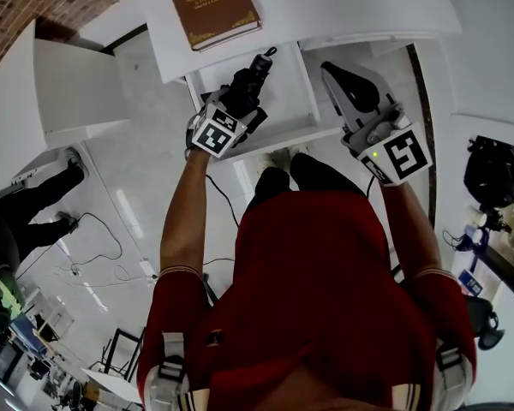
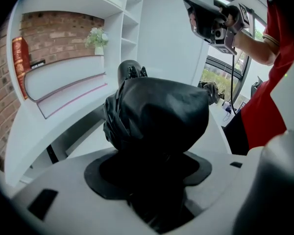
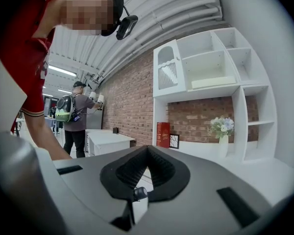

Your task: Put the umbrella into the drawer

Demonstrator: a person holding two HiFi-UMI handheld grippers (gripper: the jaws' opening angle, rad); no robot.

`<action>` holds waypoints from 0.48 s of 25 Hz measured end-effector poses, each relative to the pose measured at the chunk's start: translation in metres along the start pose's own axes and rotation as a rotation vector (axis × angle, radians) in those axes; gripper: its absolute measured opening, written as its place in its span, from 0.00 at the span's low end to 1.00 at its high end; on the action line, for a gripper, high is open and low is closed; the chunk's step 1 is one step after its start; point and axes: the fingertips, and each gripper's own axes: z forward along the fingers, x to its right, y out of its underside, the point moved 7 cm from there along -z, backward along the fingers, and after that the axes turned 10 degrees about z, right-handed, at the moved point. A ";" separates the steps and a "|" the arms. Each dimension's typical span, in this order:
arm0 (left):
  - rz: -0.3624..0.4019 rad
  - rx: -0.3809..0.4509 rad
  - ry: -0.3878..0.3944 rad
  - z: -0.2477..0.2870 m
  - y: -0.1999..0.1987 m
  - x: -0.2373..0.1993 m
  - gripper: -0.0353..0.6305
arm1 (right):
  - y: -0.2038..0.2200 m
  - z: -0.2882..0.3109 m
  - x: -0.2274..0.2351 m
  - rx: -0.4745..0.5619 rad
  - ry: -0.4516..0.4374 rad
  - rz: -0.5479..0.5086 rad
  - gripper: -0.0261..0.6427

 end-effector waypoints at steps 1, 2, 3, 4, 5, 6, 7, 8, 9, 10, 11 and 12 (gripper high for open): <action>-0.003 -0.011 0.005 0.004 0.001 0.000 0.45 | 0.000 -0.002 0.002 -0.002 0.007 0.006 0.04; -0.008 -0.025 0.009 0.008 0.002 0.000 0.45 | 0.000 -0.004 0.004 -0.005 0.015 0.013 0.04; -0.017 -0.038 0.012 0.012 0.003 -0.001 0.45 | 0.000 -0.005 0.007 -0.010 0.022 0.018 0.04; -0.029 -0.051 0.015 0.016 0.005 -0.001 0.45 | 0.001 -0.007 0.009 -0.015 0.029 0.020 0.04; -0.044 -0.065 0.018 0.019 0.008 -0.002 0.45 | 0.003 -0.009 0.012 -0.020 0.035 0.019 0.04; -0.062 -0.079 0.020 0.023 0.011 -0.002 0.45 | 0.004 -0.010 0.014 -0.025 0.039 0.019 0.04; -0.082 -0.092 0.021 0.026 0.014 -0.003 0.45 | 0.006 -0.011 0.016 -0.030 0.043 0.019 0.04; -0.104 -0.103 0.022 0.029 0.018 -0.003 0.45 | 0.007 -0.012 0.017 -0.035 0.045 0.020 0.04; -0.125 -0.113 0.023 0.032 0.022 -0.004 0.45 | 0.008 -0.012 0.018 -0.039 0.046 0.020 0.04; -0.145 -0.123 0.022 0.036 0.026 -0.004 0.45 | 0.009 -0.012 0.018 -0.042 0.046 0.021 0.04; -0.165 -0.134 0.020 0.039 0.030 -0.005 0.45 | 0.010 -0.011 0.018 -0.045 0.045 0.022 0.04; -0.187 -0.144 0.014 0.041 0.034 -0.006 0.45 | 0.011 -0.010 0.018 -0.047 0.043 0.022 0.04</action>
